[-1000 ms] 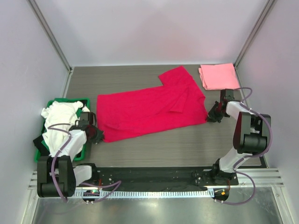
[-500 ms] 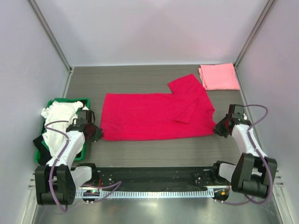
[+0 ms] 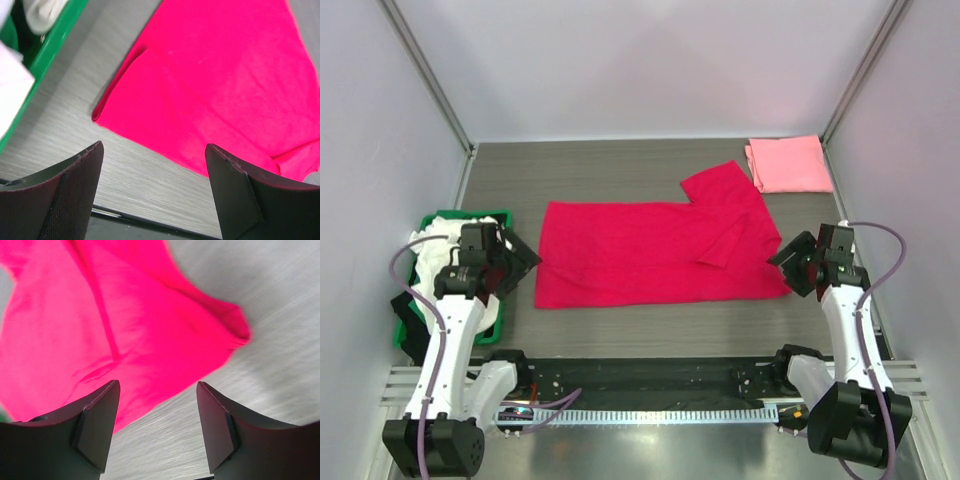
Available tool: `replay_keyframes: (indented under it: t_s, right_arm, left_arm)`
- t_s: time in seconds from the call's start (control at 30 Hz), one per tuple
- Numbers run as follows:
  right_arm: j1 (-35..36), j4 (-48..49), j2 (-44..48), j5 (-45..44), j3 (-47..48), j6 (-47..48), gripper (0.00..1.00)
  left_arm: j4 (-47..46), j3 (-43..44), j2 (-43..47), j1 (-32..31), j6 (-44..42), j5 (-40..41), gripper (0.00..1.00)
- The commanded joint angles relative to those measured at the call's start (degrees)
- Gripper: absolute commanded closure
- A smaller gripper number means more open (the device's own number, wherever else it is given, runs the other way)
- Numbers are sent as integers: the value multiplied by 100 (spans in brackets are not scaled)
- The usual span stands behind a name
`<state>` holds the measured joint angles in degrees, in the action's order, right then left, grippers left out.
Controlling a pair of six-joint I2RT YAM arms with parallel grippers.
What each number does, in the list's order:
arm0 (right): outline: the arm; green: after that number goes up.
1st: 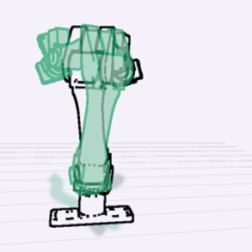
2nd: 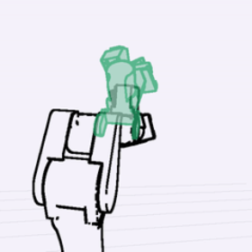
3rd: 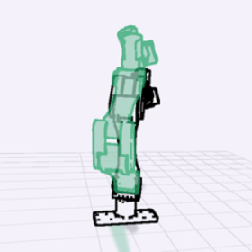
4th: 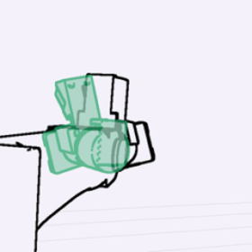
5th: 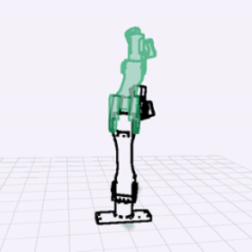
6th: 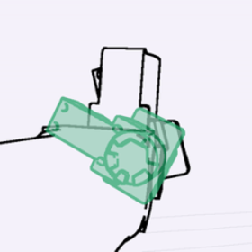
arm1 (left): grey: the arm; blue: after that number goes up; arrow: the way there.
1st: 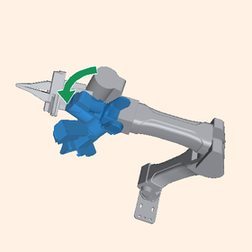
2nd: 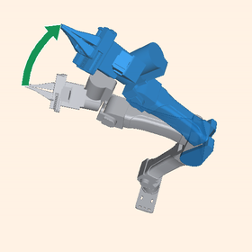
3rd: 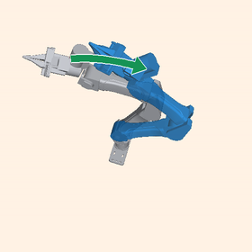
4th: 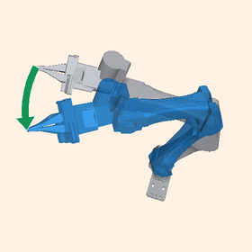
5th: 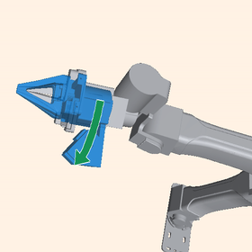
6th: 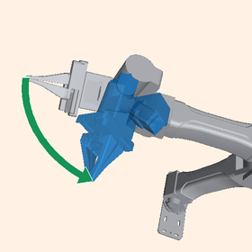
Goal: Fold and stack the t-shirts
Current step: Fold the tshirt
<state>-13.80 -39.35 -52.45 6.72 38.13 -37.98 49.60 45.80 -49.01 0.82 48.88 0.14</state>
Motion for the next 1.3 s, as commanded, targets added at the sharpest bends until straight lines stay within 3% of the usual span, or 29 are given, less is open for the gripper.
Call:
replay_keyframes:
  t_s: [0.0,0.13,0.17,0.33,0.53,0.77,1.27]
  right_arm:
    - [254,172,-81,742,335,124,32]
    - [1150,787,-581,612,353,-200,35]
    - [1683,1067,-887,446,379,-262,36]
    - [2460,1667,-2099,50,721,-351,42]
    - [2488,2046,-3051,-74,1038,-219,46]
    - [2532,2186,-3544,-215,1170,-158,46]
    - [2576,2467,-3799,-294,933,-219,50]
  left_arm:
    - [418,534,-73,6,-1097,-129,18]
    - [401,781,-108,6,-1513,142,16]
    - [331,781,-117,6,-1548,187,16]
    - [-21,606,-222,6,-1645,100,18]
    - [-47,606,-153,-3,-1654,153,19]
    - [-82,597,-196,-3,-1663,223,20]
    - [-83,597,-205,-3,-1663,206,21]
